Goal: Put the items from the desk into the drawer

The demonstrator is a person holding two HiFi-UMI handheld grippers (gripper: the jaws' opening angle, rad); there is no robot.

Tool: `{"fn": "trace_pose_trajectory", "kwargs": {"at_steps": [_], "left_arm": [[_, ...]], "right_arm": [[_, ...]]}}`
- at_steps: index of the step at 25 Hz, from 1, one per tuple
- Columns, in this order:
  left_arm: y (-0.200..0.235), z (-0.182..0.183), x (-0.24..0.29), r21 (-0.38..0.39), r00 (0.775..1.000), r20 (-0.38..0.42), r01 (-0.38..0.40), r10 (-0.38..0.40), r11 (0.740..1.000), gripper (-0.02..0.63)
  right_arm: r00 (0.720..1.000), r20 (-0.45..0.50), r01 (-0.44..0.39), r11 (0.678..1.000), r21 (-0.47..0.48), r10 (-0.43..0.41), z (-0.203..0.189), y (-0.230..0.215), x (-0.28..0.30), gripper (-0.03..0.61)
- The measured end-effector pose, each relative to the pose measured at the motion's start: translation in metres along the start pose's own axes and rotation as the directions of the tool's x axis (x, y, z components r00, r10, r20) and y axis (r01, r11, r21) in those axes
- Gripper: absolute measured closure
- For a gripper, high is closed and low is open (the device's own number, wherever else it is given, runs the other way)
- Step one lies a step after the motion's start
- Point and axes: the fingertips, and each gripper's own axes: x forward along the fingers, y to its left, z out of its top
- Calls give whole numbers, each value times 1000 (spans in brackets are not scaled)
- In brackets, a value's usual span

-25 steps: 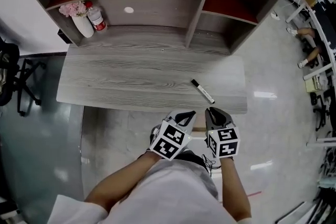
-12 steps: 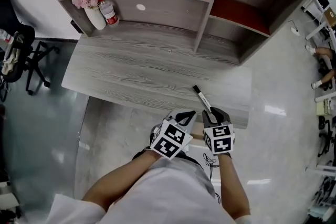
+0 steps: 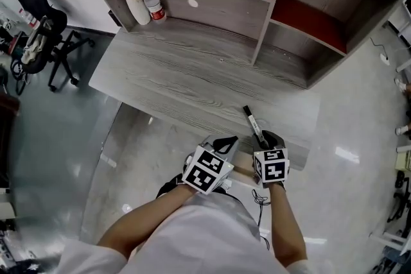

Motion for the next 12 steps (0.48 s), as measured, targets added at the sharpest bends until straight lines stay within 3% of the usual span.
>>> {"fn": "trace_pose_trajectory", "kwargs": {"at_steps": [12], "left_arm": [[-14,-29,-19,-55,992,-20,-124,123,991,609]], "right_arm": [[999,-6,-39,999,-4,39,-8,-4,5,518]]}}
